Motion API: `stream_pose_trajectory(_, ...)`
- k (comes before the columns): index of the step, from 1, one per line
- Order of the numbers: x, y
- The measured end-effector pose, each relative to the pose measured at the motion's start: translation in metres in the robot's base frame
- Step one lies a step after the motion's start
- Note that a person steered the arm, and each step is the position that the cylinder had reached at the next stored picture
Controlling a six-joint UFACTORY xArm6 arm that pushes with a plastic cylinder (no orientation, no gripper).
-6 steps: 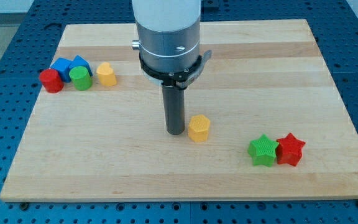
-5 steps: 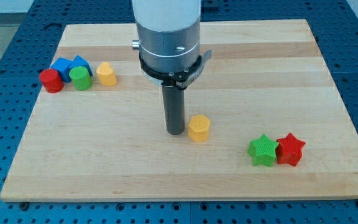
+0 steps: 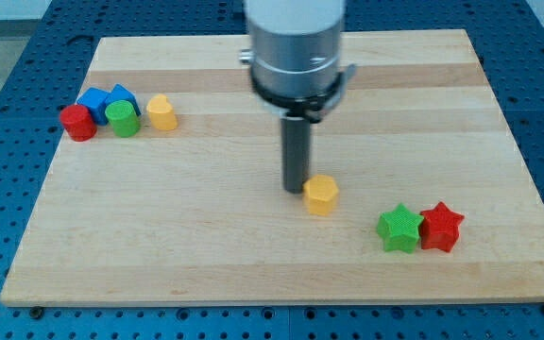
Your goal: Move the hexagon above the red star
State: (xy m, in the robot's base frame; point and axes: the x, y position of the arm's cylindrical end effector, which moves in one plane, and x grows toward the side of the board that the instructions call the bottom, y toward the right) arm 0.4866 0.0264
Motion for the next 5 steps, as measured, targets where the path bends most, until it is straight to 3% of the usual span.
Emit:
stream_pose_trajectory(3,0.026,-0.032)
stream_pose_trajectory(5,0.027,0.089)
